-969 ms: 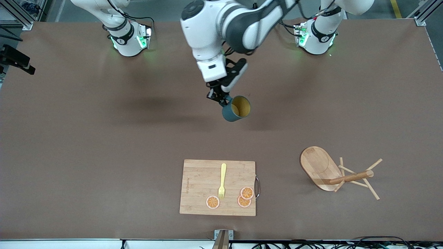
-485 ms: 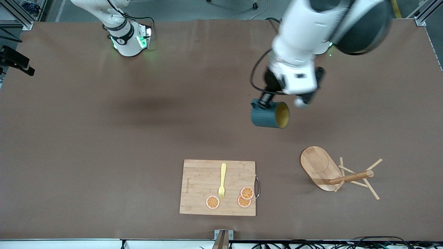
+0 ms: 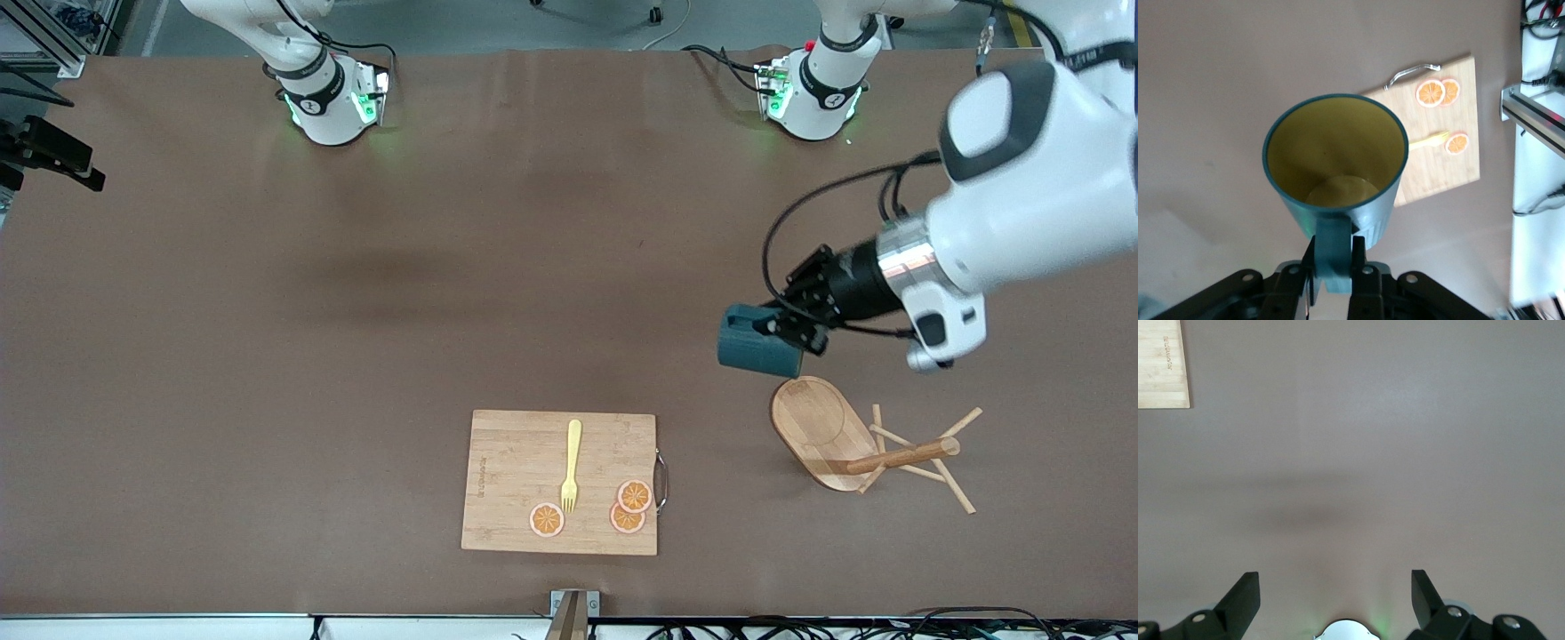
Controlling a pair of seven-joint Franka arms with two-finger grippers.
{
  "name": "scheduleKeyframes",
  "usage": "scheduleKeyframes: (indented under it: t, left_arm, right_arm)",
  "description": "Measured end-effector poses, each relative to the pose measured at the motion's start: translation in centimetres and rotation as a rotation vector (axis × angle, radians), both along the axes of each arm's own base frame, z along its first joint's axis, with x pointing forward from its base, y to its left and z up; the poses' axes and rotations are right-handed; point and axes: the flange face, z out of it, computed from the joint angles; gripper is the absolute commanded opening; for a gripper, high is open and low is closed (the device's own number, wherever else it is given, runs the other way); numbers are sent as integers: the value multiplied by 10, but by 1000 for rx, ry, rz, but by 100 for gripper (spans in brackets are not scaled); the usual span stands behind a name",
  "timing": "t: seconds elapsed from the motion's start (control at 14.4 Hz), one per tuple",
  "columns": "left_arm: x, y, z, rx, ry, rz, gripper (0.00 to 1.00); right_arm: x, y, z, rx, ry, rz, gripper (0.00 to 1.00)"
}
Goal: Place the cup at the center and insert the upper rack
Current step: 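Lift the teal mug with the left gripper toward the wooden stand, then hang the mug on a stand peg and open the left gripper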
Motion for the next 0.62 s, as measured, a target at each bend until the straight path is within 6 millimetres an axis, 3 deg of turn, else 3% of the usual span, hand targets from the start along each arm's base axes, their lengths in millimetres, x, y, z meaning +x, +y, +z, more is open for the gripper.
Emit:
scheduleKeyframes:
  t: [0.28,0.62]
  left_arm:
    - [37,82,-49,-154,-3,36,0]
    - [54,131,-82,-286,-24,73,0]
  right_arm:
    - [0,0,0,0,3,-1,100]
    - [0,0,0,0,1,-1,100]
